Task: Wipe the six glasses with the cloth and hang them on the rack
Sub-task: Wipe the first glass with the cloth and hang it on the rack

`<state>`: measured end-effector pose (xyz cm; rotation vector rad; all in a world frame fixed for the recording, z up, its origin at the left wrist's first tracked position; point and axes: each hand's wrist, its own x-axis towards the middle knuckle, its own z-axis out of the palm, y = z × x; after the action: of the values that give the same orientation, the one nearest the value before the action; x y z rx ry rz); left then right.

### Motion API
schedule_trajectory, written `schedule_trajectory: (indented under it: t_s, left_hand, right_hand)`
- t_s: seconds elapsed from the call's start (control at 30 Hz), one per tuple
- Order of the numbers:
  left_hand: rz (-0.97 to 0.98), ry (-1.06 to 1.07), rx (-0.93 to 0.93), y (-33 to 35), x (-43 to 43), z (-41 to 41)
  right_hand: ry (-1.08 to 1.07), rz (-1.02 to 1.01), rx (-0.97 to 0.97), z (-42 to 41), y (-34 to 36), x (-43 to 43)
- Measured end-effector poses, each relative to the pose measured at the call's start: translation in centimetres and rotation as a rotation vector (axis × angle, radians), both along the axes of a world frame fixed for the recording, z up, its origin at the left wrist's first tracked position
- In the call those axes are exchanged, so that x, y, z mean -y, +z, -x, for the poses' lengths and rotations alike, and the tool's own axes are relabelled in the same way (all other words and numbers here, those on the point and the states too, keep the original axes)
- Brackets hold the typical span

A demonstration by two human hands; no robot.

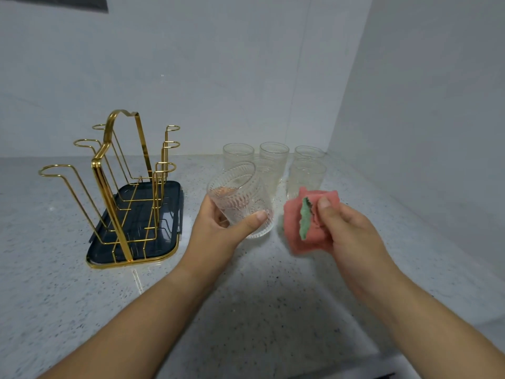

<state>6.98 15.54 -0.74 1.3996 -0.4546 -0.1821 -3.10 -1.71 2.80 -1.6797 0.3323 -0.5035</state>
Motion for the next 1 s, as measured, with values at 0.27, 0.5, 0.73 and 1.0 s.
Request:
schedule_trajectory:
  t_s: [0.27, 0.5, 0.73, 1.0]
  left_hand:
    - [-0.087, 0.005, 0.024, 0.0, 0.4, 0.6]
    - [-0.091, -0.001, 0.020, 0.3, 0.5, 1.5]
    - [-0.068, -0.069, -0.021, 2.3, -0.3, 2.8]
    - [-0.052, -0.071, 0.078, 5.6, -4.0, 5.3]
  right_hand:
    - [0.269, 0.970, -0.388, 2.7, -1.7, 4.1]
    - [0.220, 1.029, -0.349, 4.0, -2.8, 3.1]
    - [0.051, 0.401, -0.071, 4.1, -0.6, 1.0]
    - [0.432, -0.521, -0.124, 2.4, 2.5, -5.8]
